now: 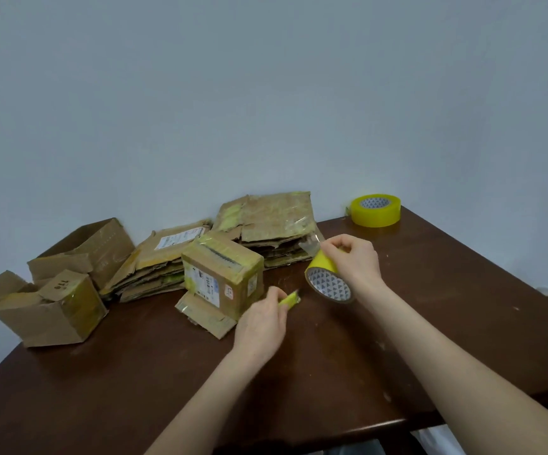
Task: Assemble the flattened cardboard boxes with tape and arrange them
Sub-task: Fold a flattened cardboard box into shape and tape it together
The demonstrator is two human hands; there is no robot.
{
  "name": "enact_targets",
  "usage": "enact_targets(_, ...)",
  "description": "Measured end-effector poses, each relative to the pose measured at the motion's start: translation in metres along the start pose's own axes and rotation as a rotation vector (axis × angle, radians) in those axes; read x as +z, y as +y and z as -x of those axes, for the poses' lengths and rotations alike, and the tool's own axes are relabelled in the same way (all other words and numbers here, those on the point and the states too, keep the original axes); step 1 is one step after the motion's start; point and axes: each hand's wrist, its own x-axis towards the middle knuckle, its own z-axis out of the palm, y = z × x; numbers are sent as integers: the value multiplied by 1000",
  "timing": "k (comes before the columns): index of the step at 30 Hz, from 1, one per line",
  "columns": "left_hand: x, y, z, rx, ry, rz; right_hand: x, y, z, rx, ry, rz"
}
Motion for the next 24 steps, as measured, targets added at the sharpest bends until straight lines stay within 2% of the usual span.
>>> enact_targets(2, 8, 6, -8, 65, 6, -126, -10, 2, -2, -27, 44, 19)
enact_targets(3, 7, 11, -15, 127, 115, -134, -15, 4, -3, -43, 74, 48)
enact_targets(6, -14, 44, -43, 338, 548, 41, -27, 8, -6, -67, 159, 169)
enact_targets(7, -21, 57, -53, 382, 620, 59, -30, 9, -7, -73, 175, 204)
enact_targets(9, -30, 80, -69, 405, 550, 15, -35, 12, -8, -97, 193, 253)
enact_targets(12, -27, 98, -82, 291, 284, -85, -43, 17, -9, -151, 201, 231)
enact_targets(14, -21, 102, -89, 212, 174, 20, -50, 22, -10, -194, 185, 169)
enact_targets(16, -17, 105, -92, 106, 83, 271, -56, 27, -12, -238, 167, 132)
enact_targets(19, -9, 109, -95, 24, 86, 486, -61, 33, -16, -253, 154, 132)
enact_targets(24, -4, 117, -99, 4, 186, 555, -68, 37, -17, -131, 27, 18)
